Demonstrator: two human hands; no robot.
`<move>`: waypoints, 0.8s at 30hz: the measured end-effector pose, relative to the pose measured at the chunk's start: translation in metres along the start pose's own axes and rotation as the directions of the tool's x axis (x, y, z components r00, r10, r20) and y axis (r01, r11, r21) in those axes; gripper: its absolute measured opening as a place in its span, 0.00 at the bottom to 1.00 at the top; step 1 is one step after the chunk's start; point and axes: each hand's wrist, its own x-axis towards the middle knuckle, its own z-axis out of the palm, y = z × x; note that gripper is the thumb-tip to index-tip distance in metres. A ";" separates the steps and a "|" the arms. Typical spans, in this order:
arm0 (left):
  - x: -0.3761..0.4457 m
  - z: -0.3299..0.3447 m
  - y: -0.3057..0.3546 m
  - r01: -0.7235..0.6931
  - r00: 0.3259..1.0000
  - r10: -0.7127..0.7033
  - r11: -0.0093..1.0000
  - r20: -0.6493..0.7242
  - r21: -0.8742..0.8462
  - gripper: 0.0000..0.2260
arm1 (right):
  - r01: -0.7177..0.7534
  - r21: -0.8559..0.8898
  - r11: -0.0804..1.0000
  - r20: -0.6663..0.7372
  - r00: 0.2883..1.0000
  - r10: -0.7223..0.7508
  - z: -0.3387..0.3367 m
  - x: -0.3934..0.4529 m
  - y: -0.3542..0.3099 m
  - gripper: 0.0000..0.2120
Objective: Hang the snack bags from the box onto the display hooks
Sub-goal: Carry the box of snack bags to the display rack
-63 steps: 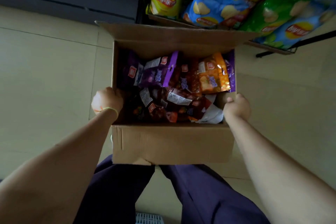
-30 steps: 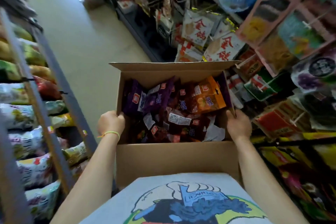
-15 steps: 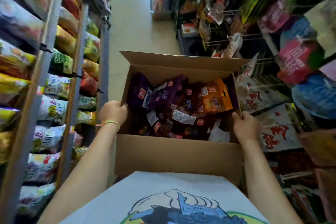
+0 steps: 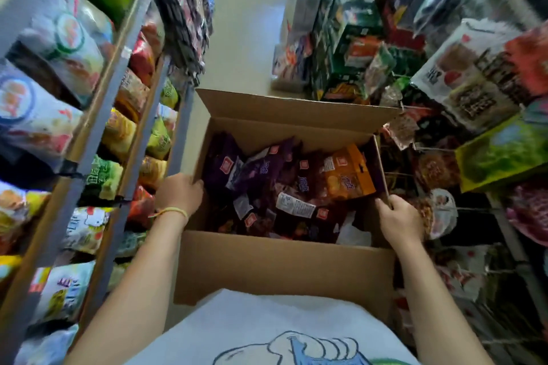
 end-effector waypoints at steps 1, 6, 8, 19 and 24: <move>0.023 -0.010 0.007 0.001 1.000 -0.002 1.000 -0.010 -0.016 0.17 | -0.005 0.007 1.000 -0.011 1.000 0.006 0.000 0.015 -0.017 0.15; 0.129 -0.052 0.056 -0.031 0.999 0.030 0.999 -0.023 -0.036 0.18 | -0.059 0.032 0.998 -0.054 0.997 0.060 0.003 0.091 -0.083 0.17; 0.172 -0.064 0.082 -0.058 0.998 0.058 0.998 -0.031 0.004 0.18 | -0.072 0.040 0.997 -0.059 0.995 0.074 0.006 0.130 -0.105 0.18; 0.424 -0.113 0.241 -0.106 0.994 0.107 0.994 -0.021 0.027 0.16 | -0.123 0.093 0.988 0.002 0.992 0.124 0.022 0.392 -0.235 0.16; 0.513 -0.142 0.295 -0.123 0.992 0.125 0.989 -0.032 0.080 0.15 | -0.121 0.099 0.988 -0.010 0.992 0.123 0.007 0.470 -0.296 0.17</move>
